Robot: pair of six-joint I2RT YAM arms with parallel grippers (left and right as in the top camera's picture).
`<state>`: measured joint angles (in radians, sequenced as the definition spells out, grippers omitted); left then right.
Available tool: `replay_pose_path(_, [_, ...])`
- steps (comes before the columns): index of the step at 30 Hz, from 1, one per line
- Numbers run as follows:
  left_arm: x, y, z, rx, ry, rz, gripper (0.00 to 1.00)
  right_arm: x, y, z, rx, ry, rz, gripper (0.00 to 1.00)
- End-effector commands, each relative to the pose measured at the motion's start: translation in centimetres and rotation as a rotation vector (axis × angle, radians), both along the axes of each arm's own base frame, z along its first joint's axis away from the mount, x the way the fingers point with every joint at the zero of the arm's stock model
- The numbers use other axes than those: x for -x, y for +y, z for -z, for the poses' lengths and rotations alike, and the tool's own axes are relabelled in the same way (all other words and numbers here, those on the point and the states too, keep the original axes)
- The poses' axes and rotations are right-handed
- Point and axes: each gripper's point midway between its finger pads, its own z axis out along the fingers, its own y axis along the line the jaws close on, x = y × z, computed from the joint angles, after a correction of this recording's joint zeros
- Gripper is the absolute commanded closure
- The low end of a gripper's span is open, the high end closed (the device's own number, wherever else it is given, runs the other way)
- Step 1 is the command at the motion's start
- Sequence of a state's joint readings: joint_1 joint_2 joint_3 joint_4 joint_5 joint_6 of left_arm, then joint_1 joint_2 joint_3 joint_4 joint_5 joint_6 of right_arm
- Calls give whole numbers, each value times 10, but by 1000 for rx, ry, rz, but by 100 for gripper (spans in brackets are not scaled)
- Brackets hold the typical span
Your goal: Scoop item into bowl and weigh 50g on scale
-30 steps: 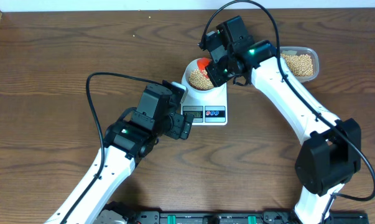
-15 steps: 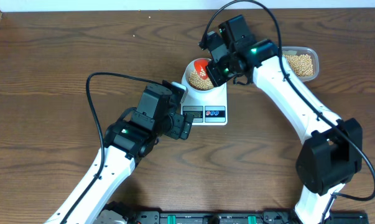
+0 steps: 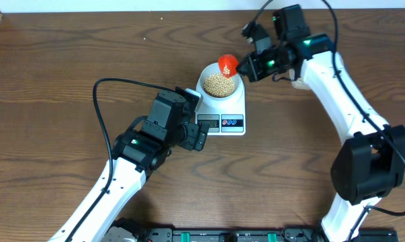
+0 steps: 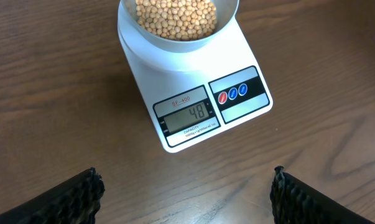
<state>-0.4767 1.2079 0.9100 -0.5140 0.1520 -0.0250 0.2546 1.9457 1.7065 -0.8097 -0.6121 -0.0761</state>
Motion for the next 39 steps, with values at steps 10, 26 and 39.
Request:
replay_pose_path(10, [0,1,-2,2,-8,6,12,-14,-54,-60,-301,-12,32,99])
replay_pose_path(26, [0,1,-2,2,-8,6,12,-17,-68,-66,-342,-10,50,99])
replay_pose_path(39, [0,1,-2,2,-8,7,12,8,3,-36,-143,24,-19,99])
